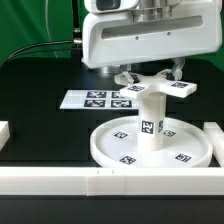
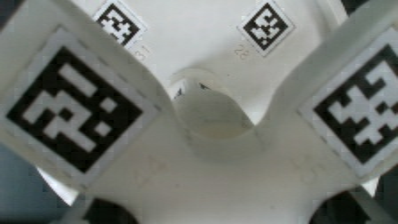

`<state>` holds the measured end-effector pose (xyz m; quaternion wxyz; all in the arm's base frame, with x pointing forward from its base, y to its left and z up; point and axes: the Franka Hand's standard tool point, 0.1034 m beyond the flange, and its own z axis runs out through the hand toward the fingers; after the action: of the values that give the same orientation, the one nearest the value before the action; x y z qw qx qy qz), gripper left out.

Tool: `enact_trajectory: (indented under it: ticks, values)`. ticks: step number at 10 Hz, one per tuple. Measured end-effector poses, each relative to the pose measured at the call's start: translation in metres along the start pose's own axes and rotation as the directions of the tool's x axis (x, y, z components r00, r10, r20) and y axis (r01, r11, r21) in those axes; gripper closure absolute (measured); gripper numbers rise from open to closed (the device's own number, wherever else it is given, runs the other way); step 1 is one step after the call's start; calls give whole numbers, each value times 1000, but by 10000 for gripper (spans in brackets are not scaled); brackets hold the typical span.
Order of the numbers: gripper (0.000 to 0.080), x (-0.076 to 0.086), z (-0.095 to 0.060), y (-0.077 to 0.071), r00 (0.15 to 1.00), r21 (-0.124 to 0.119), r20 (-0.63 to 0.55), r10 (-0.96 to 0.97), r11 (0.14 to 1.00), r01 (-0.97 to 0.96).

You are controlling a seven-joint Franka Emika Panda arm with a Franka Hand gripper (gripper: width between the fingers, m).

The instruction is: Assemble round table

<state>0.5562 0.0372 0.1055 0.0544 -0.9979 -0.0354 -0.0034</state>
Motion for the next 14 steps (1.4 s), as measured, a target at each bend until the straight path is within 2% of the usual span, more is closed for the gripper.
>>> enact_trajectory:
  ticks: [4,7,10,13,14]
  values:
    - [351,0,0,0,1000,0,0,18,1000,-18]
    - [351,3,0,-1,930,18,-29,368,930,-367]
    - [351,1,0,0,749,72,-47,661,750,-658]
    - [351,1,0,0,398,144,-24,917,397,-906]
    - [351,1,0,1,318,148,-9,948,316,-937]
